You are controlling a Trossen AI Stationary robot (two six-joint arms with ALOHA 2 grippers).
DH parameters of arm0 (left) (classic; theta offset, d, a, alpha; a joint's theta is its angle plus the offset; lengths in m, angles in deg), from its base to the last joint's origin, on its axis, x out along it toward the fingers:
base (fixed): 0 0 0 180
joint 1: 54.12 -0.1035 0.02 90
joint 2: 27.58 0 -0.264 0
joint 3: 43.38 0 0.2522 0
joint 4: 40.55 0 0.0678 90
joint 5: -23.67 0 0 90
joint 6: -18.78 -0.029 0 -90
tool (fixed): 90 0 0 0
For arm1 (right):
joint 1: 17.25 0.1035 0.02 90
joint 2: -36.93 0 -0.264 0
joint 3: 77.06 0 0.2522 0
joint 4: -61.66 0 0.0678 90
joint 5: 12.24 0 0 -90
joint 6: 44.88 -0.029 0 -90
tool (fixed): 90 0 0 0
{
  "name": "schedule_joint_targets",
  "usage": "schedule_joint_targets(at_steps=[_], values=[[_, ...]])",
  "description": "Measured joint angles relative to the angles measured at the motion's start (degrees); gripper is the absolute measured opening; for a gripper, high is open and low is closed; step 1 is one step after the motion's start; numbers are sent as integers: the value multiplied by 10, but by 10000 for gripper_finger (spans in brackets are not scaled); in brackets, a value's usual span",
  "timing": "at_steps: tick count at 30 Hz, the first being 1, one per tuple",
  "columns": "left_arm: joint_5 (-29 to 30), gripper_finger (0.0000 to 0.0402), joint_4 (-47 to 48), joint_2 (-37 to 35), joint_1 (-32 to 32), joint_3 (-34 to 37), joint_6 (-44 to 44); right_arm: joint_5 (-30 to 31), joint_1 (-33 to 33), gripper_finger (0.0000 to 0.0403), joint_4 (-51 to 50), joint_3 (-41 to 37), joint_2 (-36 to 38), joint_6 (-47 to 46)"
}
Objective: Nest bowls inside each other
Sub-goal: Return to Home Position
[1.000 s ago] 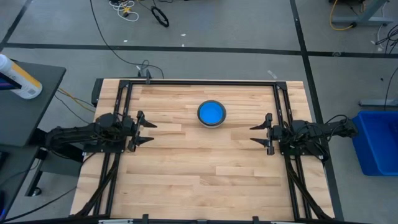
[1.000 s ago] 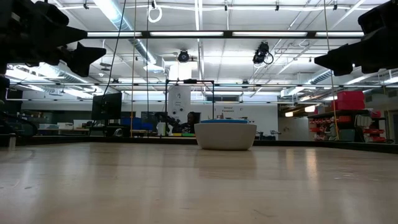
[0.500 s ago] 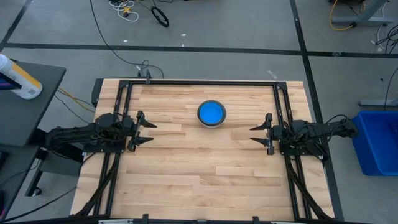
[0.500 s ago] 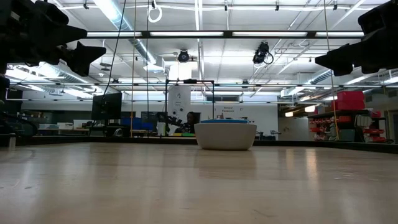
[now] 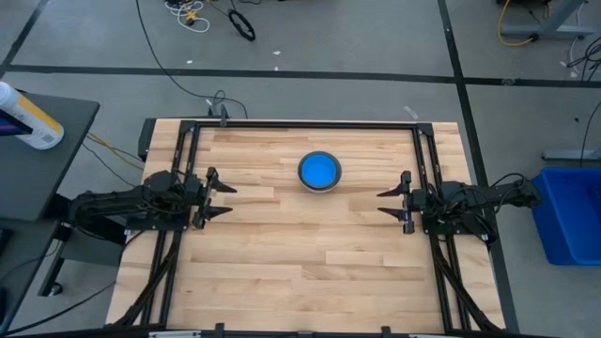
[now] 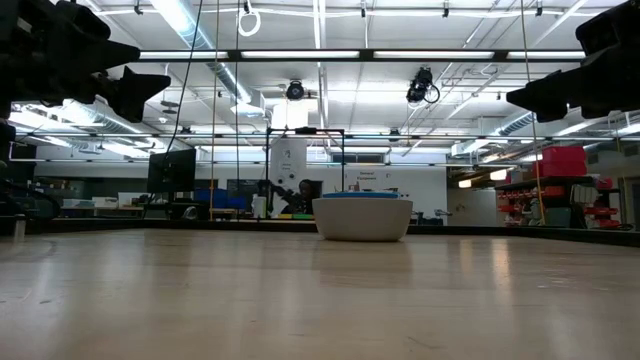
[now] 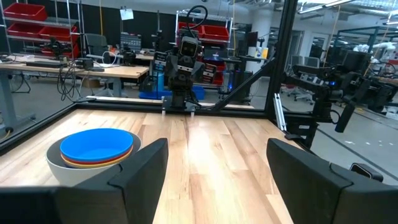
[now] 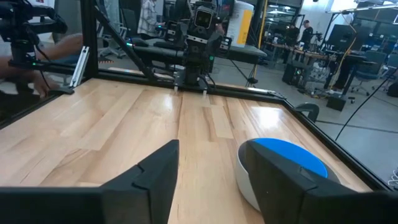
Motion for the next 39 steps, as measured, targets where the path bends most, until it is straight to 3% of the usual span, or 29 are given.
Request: schedule_joint_targets(at_steps=[39], values=[[0,279,0,0,0,0,0,0,0,257,0,0,0,0]])
